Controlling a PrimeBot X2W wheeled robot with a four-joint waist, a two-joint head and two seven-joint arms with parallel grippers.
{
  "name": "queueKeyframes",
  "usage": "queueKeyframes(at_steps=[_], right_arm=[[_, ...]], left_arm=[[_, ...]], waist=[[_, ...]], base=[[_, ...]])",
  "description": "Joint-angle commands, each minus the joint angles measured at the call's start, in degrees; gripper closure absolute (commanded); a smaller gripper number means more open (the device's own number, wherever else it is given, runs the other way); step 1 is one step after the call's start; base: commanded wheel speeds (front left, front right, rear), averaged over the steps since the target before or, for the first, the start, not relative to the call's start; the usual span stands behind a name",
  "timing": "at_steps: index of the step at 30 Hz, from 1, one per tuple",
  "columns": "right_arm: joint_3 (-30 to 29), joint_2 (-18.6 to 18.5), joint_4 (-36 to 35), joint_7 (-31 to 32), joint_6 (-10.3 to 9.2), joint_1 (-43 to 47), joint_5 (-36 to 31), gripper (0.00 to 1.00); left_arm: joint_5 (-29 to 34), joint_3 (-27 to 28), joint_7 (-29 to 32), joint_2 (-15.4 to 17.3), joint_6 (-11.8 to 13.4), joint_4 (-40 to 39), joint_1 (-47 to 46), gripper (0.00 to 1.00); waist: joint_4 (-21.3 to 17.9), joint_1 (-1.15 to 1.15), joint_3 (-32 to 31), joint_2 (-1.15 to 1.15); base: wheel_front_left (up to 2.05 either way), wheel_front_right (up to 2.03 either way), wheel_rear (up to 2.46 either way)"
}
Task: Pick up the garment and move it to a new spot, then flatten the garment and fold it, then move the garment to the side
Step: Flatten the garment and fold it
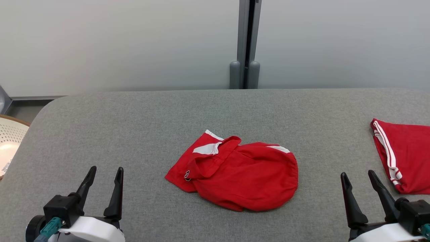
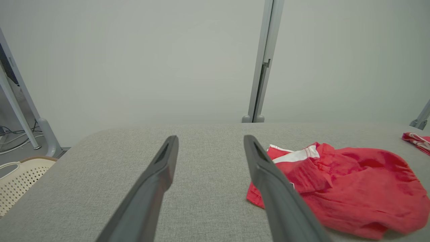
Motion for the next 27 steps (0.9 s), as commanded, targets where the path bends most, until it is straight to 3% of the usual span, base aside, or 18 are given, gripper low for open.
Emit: queueKeyframes(at_steps=[1, 16, 27], right_arm=[[0.06, -0.03, 0.21, -0.51, -0.02, -0.05, 0.28, 0.0], [-0.54, 0.38, 2.56, 1.1, -0.02, -0.75, 1.18, 0.0], [1.0, -3.74, 15.99, 3.51, -0.02, -13.91, 4.58, 0.0]], left_arm=[[-0.17, -0.01, 0.08, 0.5, 0.35, -0.26, 0.45, 0.0], [-0.02, -0.58, -0.13, 0.44, 0.85, -0.8, -0.98, 0.0], [0.3, -1.25, -2.01, -1.51, -0.17, -0.17, -7.86, 0.0]], waist=[[0.06, 0.0, 0.05, 0.0], [0.93, 0.0, 1.15, 0.0], [4.76, 0.0, 10.64, 0.0]], base=[[0.0, 0.0, 0.0], [0.0, 0.0, 0.0], [0.0, 0.0, 0.0]])
